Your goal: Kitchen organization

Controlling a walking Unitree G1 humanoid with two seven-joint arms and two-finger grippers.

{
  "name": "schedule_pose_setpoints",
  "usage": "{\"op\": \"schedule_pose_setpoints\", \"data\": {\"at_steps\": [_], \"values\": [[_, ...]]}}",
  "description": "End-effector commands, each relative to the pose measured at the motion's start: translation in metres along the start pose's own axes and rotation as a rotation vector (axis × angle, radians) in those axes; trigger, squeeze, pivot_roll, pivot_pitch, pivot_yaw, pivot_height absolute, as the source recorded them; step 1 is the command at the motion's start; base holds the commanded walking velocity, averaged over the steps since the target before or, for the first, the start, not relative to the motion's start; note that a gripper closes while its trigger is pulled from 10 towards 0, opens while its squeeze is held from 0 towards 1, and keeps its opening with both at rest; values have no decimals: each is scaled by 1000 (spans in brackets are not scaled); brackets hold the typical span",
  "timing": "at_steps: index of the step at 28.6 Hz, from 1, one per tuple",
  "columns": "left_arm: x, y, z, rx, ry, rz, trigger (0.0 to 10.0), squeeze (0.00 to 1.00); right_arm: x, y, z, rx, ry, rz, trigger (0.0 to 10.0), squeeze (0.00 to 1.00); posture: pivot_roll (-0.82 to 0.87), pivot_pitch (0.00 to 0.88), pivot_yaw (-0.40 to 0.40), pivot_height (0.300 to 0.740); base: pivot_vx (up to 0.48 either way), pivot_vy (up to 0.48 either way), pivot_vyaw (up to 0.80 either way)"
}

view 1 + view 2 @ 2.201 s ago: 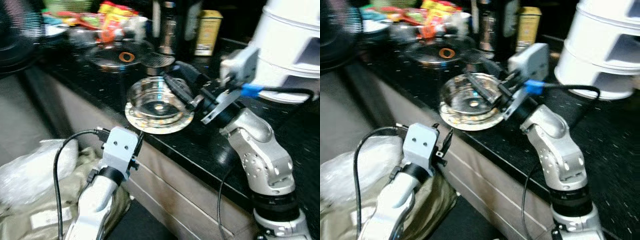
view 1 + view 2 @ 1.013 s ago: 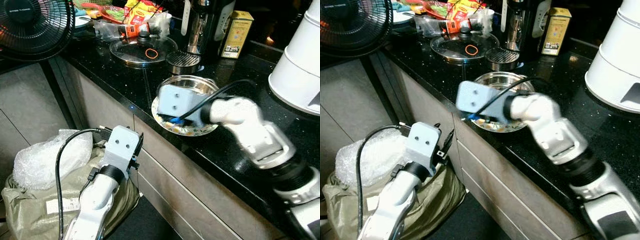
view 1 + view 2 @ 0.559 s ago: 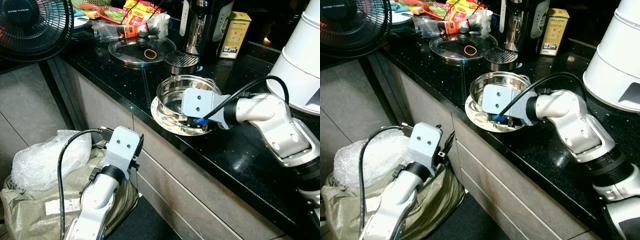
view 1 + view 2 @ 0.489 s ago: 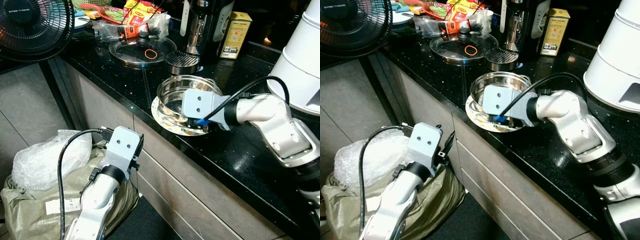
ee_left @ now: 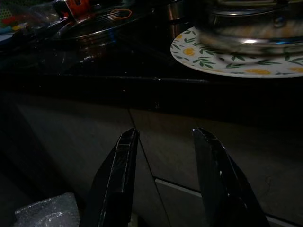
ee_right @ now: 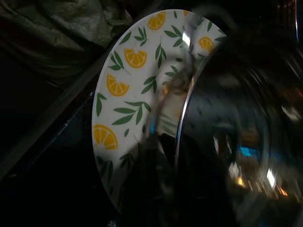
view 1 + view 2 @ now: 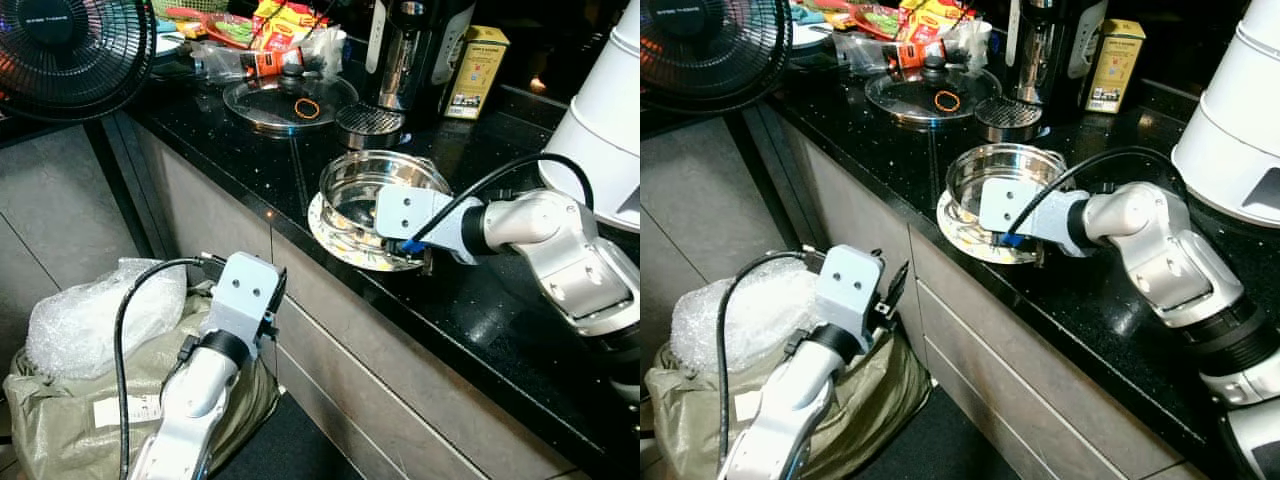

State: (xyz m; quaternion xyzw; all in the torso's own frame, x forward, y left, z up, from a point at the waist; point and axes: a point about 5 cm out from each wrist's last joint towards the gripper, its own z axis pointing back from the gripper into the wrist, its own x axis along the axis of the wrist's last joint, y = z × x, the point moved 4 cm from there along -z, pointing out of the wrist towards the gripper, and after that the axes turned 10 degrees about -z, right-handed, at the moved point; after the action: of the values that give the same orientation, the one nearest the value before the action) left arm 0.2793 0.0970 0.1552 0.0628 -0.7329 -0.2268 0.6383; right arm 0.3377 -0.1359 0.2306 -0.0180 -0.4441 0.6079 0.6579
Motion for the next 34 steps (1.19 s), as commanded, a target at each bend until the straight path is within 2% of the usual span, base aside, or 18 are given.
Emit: {"op": "schedule_pose_setpoints", "data": {"at_steps": [1, 10, 14, 21, 23, 25, 29, 34], "values": [[-2, -1, -1, -7, 6, 6, 10000, 0, -5, 3, -1, 18, 38, 5, 0, 0, 74, 11, -32, 740, 0, 0, 0], [-1, -2, -2, -4, 5, 8, 10000, 0, 3, 5, -5, 17, -14, -2, 0, 0, 75, 12, -33, 740, 0, 0, 0], [-1, -1, -2, -5, 5, 10, 10000, 0, 10, -1, -7, -30, -54, -2, 0, 0, 76, 13, -32, 740, 0, 0, 0], [-1, 0, -2, -2, 0, 10, 10000, 0, 16, -21, -3, -152, -93, -22, 0, 0, 75, 11, -30, 740, 0, 0, 0], [0, 1, -3, 2, -3, 9, 10000, 0, 16, -36, 3, -241, -108, -50, 0, 0, 76, 11, -31, 740, 0, 0, 0], [1, 1, -3, 3, -4, 9, 10000, 0, 16, -40, 4, -263, -112, -54, 0, 0, 76, 11, -31, 740, 0, 0, 0], [2, 4, -3, 11, -9, 10, 10000, 0, 8, -60, 14, -373, -90, -91, 0, 0, 76, 11, -31, 740, 0, 0, 0], [7, 12, -7, 37, -24, 53, 10000, 0, -2, -65, 20, -406, -53, -90, 0, 0, 67, 11, -30, 740, 0, 0, 0]]}}
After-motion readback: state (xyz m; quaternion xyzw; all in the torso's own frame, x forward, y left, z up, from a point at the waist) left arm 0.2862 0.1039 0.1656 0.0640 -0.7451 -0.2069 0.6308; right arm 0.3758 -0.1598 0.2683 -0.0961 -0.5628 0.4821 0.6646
